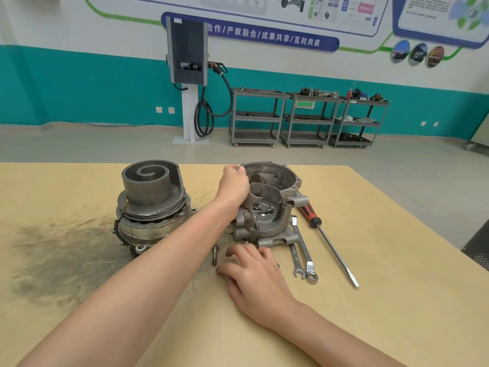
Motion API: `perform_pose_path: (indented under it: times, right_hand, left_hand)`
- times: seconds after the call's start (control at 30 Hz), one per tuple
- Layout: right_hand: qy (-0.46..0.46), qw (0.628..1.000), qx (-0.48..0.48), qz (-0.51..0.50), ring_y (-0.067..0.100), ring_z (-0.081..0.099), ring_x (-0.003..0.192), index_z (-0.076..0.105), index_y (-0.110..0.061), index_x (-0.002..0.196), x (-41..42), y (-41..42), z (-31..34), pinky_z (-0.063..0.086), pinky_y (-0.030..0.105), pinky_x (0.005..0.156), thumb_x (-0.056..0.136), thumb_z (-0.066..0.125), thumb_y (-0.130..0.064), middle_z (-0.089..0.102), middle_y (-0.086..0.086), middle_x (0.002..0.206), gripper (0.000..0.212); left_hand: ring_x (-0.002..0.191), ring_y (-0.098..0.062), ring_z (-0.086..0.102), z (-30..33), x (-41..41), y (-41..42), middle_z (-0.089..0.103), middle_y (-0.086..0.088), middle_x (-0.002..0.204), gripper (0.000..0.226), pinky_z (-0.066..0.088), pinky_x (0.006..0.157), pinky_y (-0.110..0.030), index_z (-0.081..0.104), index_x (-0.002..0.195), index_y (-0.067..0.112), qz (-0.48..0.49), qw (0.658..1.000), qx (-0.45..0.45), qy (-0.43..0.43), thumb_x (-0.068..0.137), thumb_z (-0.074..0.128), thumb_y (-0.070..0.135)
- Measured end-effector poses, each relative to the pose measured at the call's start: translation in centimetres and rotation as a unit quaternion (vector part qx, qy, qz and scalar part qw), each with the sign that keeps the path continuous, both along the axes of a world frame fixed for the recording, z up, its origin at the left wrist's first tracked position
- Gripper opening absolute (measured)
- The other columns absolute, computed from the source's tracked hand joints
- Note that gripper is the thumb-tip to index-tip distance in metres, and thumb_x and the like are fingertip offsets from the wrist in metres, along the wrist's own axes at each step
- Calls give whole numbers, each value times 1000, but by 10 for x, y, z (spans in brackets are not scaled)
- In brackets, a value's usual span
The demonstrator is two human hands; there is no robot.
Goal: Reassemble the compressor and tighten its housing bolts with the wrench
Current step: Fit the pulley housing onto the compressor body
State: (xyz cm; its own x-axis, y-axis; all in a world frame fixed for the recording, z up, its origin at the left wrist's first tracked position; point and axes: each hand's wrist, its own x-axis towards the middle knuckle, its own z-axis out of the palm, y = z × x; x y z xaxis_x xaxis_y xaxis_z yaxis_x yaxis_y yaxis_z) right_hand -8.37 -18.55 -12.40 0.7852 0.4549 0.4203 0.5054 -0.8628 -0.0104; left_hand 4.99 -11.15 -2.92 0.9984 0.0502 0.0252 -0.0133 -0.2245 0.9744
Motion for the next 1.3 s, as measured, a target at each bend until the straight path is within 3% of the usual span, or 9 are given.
perform_pose_path:
  times: [0.1,0.2,0.3,0.43,0.6,0.8,1.0,1.1,1.3]
  right_hand:
    - [-15,1000,7,-23,15,63,95,75,-31,94,-2,-9,0,47,30,73,80,71,-24,65,-10,99,16]
    - [-49,998,25,-25,16,63,88,75,-27,89,-2,-20,3,47,30,71,82,72,-25,65,-10,93,8]
    - [-88,988,119,-45,19,61,77,72,-20,79,-1,-36,12,43,33,67,83,74,-22,64,-6,82,4]
    - [-95,948,251,-172,20,54,69,60,-16,75,2,-71,25,42,35,61,85,75,-19,52,-9,72,18]
    - [116,923,109,-350,23,51,103,43,-22,107,9,-104,23,39,35,72,95,51,-47,55,-2,106,28]
    - [155,918,51,-361,28,56,103,45,-17,111,13,-97,27,40,36,75,97,42,-39,59,4,111,26]
    - [224,906,50,-357,31,53,88,44,-14,109,13,-98,34,40,34,66,94,43,-16,58,8,104,15]
    - [92,949,77,-291,30,57,101,53,-14,120,4,-98,38,47,36,74,97,46,-18,58,7,112,24]
    - [-70,997,10,-32,31,63,110,65,1,119,4,-54,40,55,38,80,84,67,-7,65,14,121,36]
  left_hand:
    - [116,-44,54,-2,3,0,58,-30,124,43,44,97,-45,48,129,-9,-2,1000,-4,1,108,27,22]
    - [81,-37,52,-3,5,0,59,-19,87,37,43,70,-36,56,100,-2,5,1000,-4,-4,108,28,21]
    - [81,-29,48,-4,6,0,60,-32,116,45,34,74,-33,44,133,-13,2,1000,-3,-9,108,28,21]
    - [124,-45,50,-4,4,-1,50,-33,136,46,44,98,-44,42,136,-11,6,1000,-4,-5,108,28,23]
    - [125,-44,50,-5,1,-1,51,-31,136,46,42,103,-46,43,137,-10,17,1000,1,-11,108,28,23]
    - [126,-45,49,-7,-6,-2,50,-33,136,43,41,104,-49,45,134,-11,24,999,8,-22,107,29,18]
    - [108,-36,59,-7,0,-2,56,-30,130,39,47,81,-36,53,130,-7,30,999,25,-30,105,30,14]
    - [119,-35,56,-8,4,-1,58,-25,131,39,46,96,-39,55,131,0,28,999,26,-24,105,30,15]
    - [119,-25,53,-4,6,2,57,-13,133,39,40,91,-29,51,138,6,28,998,42,-28,106,32,16]
